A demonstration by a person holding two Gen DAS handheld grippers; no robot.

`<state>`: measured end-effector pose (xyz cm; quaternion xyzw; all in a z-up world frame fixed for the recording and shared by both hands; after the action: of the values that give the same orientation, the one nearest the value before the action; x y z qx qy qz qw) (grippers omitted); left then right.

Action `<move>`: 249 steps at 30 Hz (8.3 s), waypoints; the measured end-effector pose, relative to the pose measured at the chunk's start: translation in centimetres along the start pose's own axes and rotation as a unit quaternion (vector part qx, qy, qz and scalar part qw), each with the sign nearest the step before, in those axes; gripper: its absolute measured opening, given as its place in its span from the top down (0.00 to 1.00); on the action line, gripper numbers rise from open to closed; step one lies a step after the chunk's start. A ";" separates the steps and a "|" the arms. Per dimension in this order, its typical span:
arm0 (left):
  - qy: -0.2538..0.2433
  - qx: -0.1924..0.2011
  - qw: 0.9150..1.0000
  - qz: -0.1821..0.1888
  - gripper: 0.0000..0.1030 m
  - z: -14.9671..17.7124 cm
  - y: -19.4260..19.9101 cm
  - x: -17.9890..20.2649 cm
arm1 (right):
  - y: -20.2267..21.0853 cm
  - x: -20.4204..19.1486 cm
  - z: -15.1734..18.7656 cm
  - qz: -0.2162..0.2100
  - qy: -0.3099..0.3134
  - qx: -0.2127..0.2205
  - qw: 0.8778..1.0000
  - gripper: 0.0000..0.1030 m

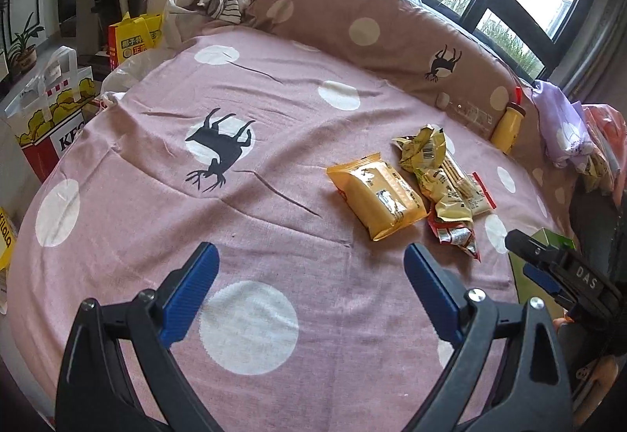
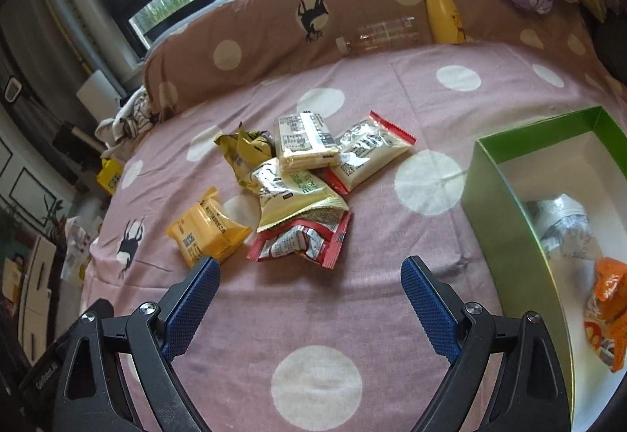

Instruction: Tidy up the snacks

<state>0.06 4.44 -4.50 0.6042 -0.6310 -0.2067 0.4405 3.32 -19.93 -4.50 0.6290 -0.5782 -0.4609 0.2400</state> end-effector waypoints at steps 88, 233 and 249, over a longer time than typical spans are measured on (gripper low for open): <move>-0.096 -0.171 0.966 0.169 0.68 8.4 -4.4 11.2 | -2.6 -1.2 6.7 -0.132 -0.072 -0.093 0.984 0.45; -0.064 -0.048 0.997 -0.009 0.12 2.2 -1.7 3.8 | 0.8 -4.0 3.8 -0.019 0.094 -0.025 0.995 0.61; -0.066 -0.091 0.990 0.083 0.15 4.1 -1.3 6.8 | 2.2 0.6 5.8 -0.052 -0.002 -0.032 0.998 0.24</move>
<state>-1.67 -3.36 -5.55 0.4924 -0.6853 -0.2656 0.4662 -2.84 -19.60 -5.49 0.6497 -0.5298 -0.4922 0.2345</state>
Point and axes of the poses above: each gripper's, at about its wrist camera, not at the fingertips, and y roughly against the way its jaws point, x to its right, z to its underside, the point moved 7 cm from there along -y, roughly the way its jaws point, and after that the axes turned 5 degrees about -x, right-handed, at the moved point
